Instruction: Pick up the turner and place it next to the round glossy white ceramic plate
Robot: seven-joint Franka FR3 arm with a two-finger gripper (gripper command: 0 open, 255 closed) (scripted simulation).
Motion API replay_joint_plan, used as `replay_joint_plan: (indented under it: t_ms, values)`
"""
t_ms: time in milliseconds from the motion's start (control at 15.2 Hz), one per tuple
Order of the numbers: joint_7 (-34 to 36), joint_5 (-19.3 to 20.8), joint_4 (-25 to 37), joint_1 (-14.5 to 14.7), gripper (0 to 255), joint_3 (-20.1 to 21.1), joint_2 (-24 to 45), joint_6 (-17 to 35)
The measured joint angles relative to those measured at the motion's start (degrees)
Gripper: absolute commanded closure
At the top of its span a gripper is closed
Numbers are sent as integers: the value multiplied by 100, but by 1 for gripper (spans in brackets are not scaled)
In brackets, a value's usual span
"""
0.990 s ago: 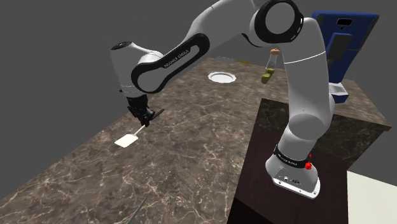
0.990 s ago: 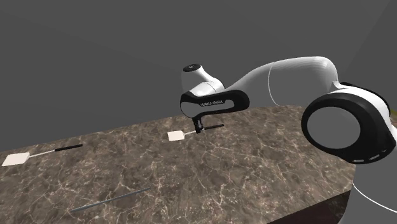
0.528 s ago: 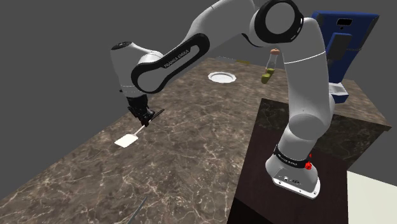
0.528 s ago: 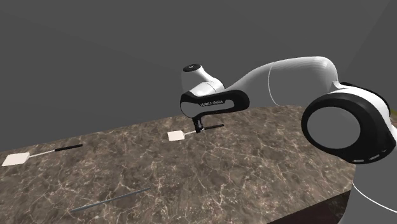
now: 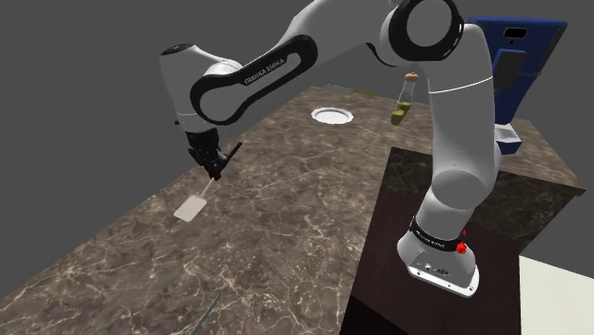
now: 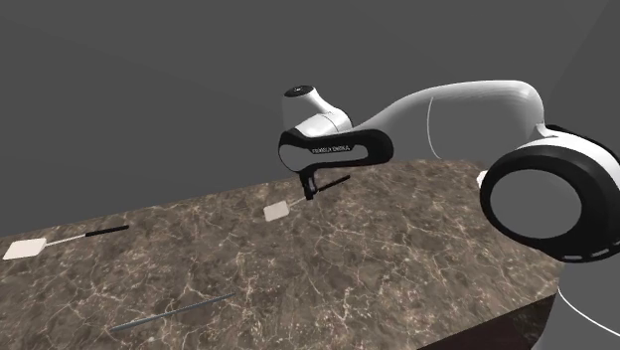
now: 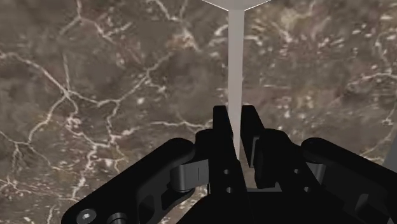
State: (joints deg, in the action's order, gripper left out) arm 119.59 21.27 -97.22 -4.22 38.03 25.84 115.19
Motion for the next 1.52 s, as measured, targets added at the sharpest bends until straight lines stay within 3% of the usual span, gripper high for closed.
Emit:
replay_joint_plan:
  t_ms: [660,1188,1518]
  values:
    - [-212,-249,269,-113,255,115,-327,-517]
    - [-1385,-1193,-1437,-1235,255,136,-1858,96]
    - [-2278,-1741,-2273,-1667,255,-112,-2661,373]
